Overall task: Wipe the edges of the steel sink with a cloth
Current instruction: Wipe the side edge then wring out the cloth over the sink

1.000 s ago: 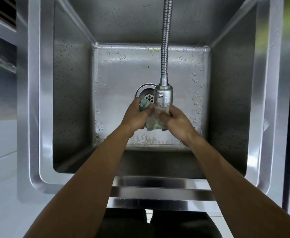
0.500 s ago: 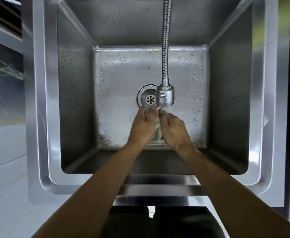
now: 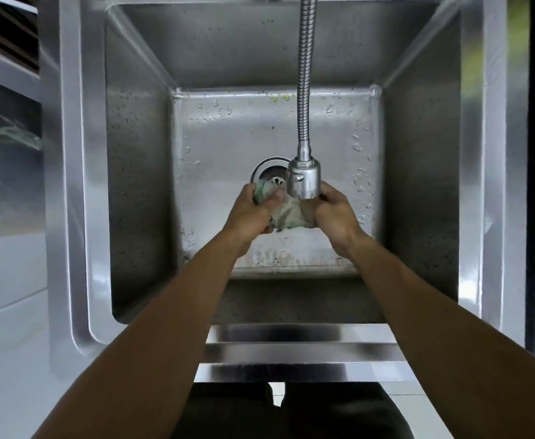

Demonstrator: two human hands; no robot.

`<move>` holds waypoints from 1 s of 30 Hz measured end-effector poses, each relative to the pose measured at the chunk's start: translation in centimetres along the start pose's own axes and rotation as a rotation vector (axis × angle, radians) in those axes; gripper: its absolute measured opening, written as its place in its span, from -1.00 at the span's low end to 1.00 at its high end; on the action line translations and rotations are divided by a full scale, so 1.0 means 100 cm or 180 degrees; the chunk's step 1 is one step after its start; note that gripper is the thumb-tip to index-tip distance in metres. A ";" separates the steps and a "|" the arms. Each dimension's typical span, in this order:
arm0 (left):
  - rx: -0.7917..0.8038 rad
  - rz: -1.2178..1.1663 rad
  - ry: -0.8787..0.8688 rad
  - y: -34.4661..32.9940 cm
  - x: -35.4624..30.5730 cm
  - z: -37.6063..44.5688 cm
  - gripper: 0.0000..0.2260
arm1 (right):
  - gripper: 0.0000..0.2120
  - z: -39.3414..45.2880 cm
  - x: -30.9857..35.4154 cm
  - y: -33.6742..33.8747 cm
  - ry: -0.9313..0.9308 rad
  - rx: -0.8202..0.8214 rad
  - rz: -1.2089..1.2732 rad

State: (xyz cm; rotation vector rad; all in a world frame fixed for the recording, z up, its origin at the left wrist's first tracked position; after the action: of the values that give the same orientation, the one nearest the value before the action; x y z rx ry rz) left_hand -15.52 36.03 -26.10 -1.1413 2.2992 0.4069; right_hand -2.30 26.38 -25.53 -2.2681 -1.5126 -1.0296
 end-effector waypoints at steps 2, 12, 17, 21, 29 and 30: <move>0.0101 -0.0116 0.0057 -0.006 -0.002 0.003 -0.80 | -0.82 0.008 0.004 0.005 -0.0079 -0.0172 0.0168; -0.0194 0.0383 -0.0384 -0.029 0.003 -0.023 -0.74 | -0.82 -0.034 0.001 -0.017 0.0243 -0.0282 -0.0478; 0.0032 0.0302 -0.0557 0.003 -0.011 -0.034 -0.89 | -0.92 -0.051 0.008 0.019 0.0056 0.0384 -0.0085; 0.0905 0.1012 0.0199 0.025 -0.030 -0.030 -0.84 | -0.76 -0.076 0.037 0.044 0.0288 0.0922 -0.0438; 0.0030 -0.0395 -0.0794 0.020 -0.152 -0.016 -0.74 | -0.60 -0.086 0.067 0.037 0.0468 0.1234 -0.1122; -0.0010 -0.0546 -0.0902 0.016 -0.163 -0.014 -0.71 | -0.59 -0.087 0.069 0.033 0.0491 0.1269 -0.1099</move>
State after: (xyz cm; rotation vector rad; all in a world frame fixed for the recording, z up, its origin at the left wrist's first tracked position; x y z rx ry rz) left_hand -9.14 46.74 -15.35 -1.1886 1.9420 0.4734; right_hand -1.54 25.19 -14.00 -1.6614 -1.8838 -0.8605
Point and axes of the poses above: each hand's wrist, its own z-axis towards the middle knuckle, its own y-axis out of the back of the hand, x = y × z, the point moved 6 cm from there along z, towards the middle knuckle, and after that the axes turned 4 degrees about -z, right-handed, at the moved point
